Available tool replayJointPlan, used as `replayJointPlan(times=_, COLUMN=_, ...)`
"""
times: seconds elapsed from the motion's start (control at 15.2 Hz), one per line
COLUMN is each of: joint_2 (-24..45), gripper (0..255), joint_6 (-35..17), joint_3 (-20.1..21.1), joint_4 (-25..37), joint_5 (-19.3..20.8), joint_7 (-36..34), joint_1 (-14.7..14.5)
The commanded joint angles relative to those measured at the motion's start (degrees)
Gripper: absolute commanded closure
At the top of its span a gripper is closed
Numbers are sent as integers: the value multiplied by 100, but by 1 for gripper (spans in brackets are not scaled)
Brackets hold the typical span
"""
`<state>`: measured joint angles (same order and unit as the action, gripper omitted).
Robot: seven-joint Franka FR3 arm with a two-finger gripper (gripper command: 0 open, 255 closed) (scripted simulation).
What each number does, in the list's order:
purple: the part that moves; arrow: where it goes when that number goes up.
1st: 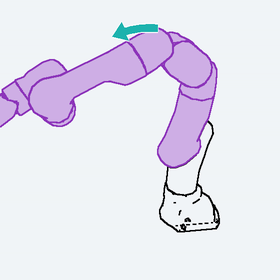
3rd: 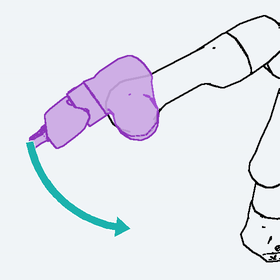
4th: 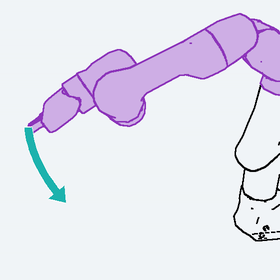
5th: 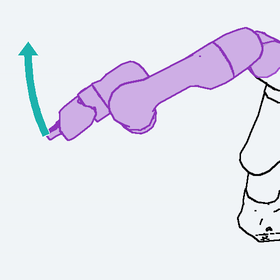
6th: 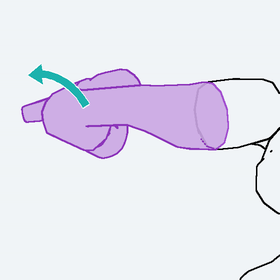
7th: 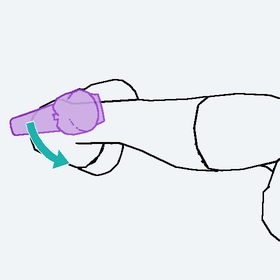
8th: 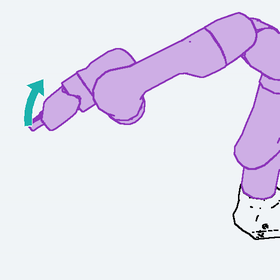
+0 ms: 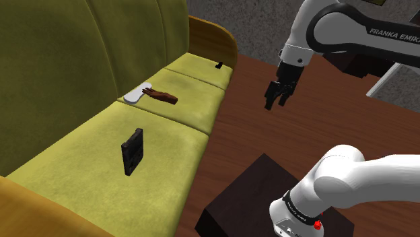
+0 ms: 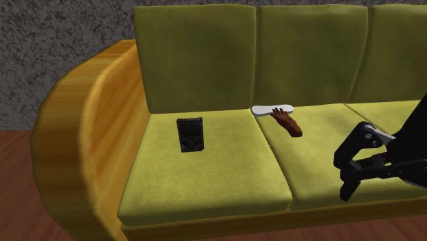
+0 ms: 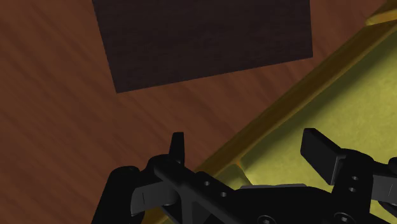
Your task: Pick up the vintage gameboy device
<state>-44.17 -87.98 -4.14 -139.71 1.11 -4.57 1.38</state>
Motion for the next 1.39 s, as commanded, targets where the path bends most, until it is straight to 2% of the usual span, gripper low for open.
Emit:
replayJointPlan(times=0.0, joint_2=0, gripper=0, joint_6=0, joint_3=0, joint_4=0, joint_5=0, joint_7=0, joint_1=0)
replayJointPlan(times=0.73, joint_2=955, gripper=0, joint_6=-1111, joint_3=1391, joint_4=164, joint_5=-949, joint_7=-1928, joint_1=-368)
replayJointPlan(times=1.06, joint_2=1709, gripper=0, joint_6=-1626, joint_3=1984, joint_4=570, joint_5=-1117, joint_7=-2790, joint_1=-438)
replayJointPlan(times=1.32, joint_2=2423, gripper=0, joint_6=-1991, joint_3=2429, joint_4=1038, joint_5=-1070, joint_7=-3510, joint_1=-450)
